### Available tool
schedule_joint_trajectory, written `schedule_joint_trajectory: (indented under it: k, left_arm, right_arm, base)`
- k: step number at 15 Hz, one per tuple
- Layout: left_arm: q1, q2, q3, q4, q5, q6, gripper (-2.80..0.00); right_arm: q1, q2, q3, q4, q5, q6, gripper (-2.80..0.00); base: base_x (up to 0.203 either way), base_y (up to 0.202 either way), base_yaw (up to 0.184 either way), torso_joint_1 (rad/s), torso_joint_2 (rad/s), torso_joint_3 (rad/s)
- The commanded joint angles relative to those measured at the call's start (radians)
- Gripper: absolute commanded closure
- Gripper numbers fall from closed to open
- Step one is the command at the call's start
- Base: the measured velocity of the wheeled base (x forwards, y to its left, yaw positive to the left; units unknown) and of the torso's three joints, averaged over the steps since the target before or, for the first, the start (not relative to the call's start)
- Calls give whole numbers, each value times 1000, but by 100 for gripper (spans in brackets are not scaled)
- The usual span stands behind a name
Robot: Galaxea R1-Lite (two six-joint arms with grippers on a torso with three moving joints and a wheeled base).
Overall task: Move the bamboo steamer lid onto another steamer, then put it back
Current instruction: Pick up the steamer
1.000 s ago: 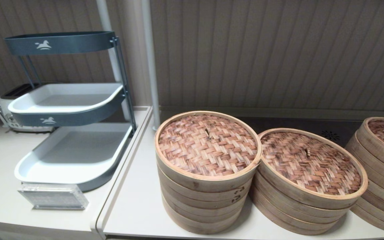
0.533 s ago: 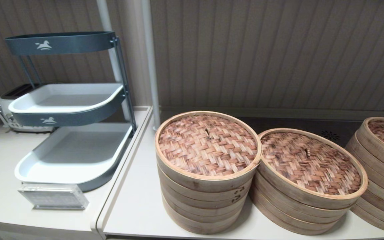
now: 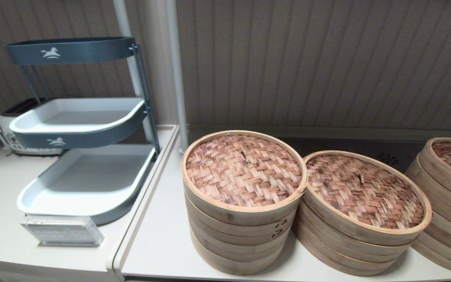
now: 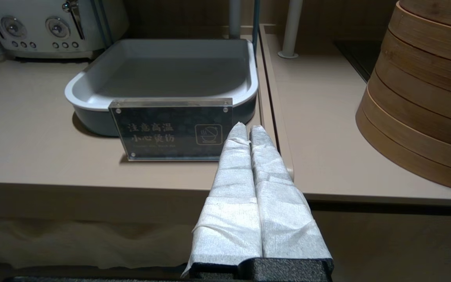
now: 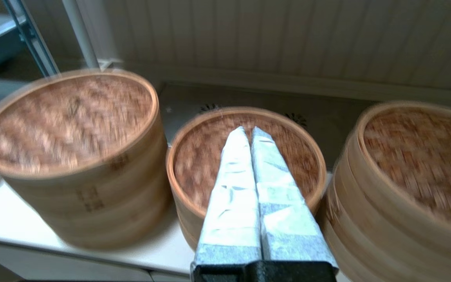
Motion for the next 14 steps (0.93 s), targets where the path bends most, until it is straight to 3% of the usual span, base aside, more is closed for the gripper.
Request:
schedule_joint_trajectory:
  k: [1,4,7,11,14]
  left_arm:
    - [0,0,28,-1,0,0,0]
    - [0,0,28,-1,0,0,0]
    - [0,0,28,-1,0,0,0]
    - [0,0,28,-1,0,0,0]
    - [0,0,28,-1,0,0,0]
  right_arm:
    - [20,315,-208,24,3,24,0]
    - [72,592,-542,129,8,75,0]
    - [116,779,-788,258,16,97,0]
    - [207,918,-968,369,19,102,0]
    - [269,966,-978,370,19,96,0]
  base:
    - [0,0,0,0,0,0]
    - [0,0,0,0,0,0]
    - [0,0,0,0,0,0]
    - [0,0,0,0,0,0]
    - [0,0,0,0,0,0]
